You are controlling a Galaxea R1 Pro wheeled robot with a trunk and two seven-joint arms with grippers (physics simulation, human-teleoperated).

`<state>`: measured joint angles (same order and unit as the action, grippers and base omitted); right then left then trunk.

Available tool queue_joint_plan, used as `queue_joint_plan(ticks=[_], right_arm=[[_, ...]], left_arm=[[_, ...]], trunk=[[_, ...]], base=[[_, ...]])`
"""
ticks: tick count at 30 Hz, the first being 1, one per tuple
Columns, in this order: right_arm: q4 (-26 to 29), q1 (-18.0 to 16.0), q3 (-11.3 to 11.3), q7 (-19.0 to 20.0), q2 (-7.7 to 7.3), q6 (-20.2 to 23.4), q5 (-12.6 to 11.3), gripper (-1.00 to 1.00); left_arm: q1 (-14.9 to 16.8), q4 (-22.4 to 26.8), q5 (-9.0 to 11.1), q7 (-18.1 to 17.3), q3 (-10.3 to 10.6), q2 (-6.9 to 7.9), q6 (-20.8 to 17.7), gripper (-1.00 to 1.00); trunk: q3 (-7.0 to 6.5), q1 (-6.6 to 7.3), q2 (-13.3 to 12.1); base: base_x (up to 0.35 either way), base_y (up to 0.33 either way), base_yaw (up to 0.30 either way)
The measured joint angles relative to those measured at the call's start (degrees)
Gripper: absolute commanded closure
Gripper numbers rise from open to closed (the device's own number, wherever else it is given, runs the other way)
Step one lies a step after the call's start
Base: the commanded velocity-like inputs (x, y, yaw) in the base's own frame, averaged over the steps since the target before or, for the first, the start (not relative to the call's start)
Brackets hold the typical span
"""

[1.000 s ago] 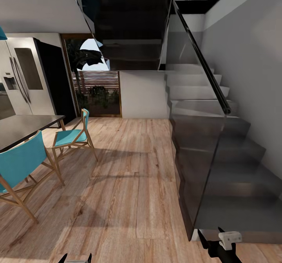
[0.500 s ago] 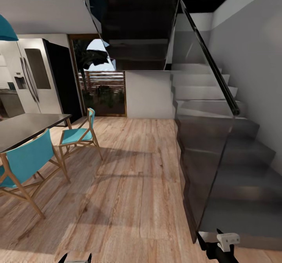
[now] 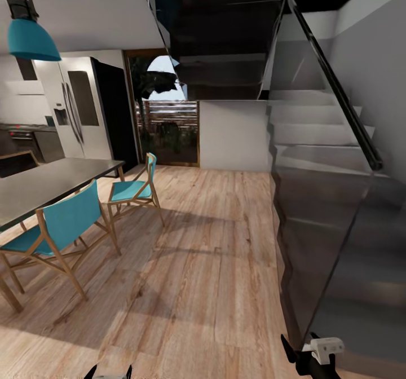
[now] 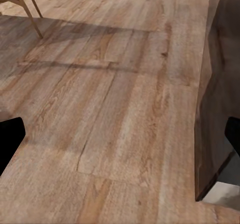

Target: Put the three can of soda from the living room inside the tash can in the kitchen.

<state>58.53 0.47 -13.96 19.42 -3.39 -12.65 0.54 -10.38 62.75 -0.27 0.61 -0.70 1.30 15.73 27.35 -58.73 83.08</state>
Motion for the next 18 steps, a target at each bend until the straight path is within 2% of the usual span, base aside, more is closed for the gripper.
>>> queue_joint_plan(ticks=[8,18], right_arm=[[-0.1,0.0,0.1,0.0,-0.01,0.0,0.0,-1.00],[-0.1,0.0,1.3,0.0,-0.03,0.0,0.1,-1.00]], left_arm=[[0.0,0.0,0.0,0.0,0.0,-0.02,0.0,-1.00],[0.0,-0.1,0.0,0.0,0.1,-0.03,0.0,-1.00]], trunk=[[0.03,0.00,0.0],[0.05,0.00,0.0]], base=[[0.000,0.000,0.212],[0.000,0.000,0.040]])
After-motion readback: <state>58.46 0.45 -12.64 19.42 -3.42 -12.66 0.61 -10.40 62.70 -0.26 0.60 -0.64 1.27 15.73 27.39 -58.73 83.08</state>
